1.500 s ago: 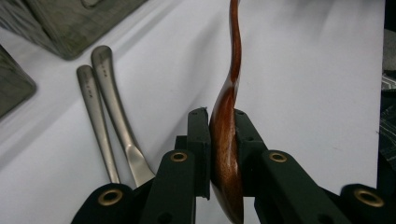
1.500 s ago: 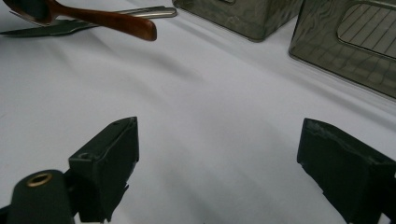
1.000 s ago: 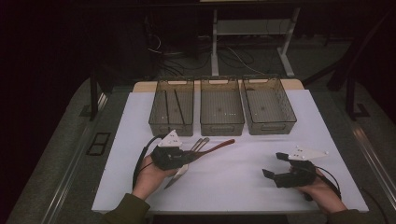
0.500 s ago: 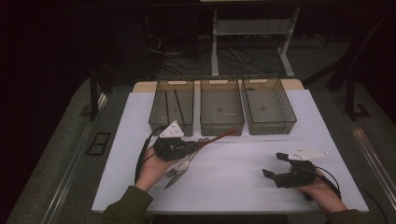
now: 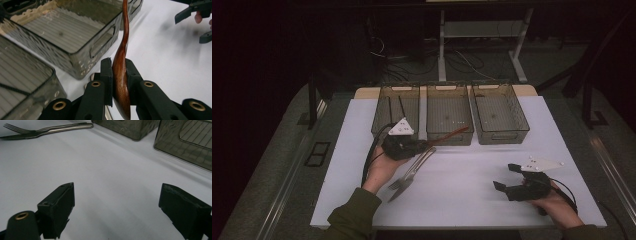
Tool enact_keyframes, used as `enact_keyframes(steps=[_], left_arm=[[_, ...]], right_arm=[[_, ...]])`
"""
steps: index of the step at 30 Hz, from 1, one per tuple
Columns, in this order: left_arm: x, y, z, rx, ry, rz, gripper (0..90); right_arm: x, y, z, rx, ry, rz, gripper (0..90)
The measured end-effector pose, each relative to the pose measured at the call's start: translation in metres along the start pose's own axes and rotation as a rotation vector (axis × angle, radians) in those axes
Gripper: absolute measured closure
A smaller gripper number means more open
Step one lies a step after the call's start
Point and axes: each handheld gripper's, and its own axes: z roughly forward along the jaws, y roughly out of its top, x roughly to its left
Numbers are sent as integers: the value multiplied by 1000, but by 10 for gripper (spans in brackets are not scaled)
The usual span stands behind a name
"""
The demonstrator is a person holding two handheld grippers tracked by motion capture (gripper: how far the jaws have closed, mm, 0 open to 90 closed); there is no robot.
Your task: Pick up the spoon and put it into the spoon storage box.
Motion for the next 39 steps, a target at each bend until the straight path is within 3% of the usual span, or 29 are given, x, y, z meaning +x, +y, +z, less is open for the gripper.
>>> enact_keyframes(steps=[6, 15, 21, 28, 39], left_arm=[[5, 12, 7, 6, -1, 8, 798], [23, 37, 17, 7, 43, 8, 798], [35, 48, 30, 10, 83, -24, 797], [49, 57, 47, 52, 148, -59, 797], [65, 65, 75, 102, 205, -118, 795]], right_arm=[[0, 0, 0, 0, 1, 3, 126], [-1, 0, -1, -3, -1, 12, 126], [-1, 0, -1, -5, -1, 10, 127], [-1, 0, -2, -7, 0, 14, 127], [-2, 0, -3, -13, 4, 14, 128]])
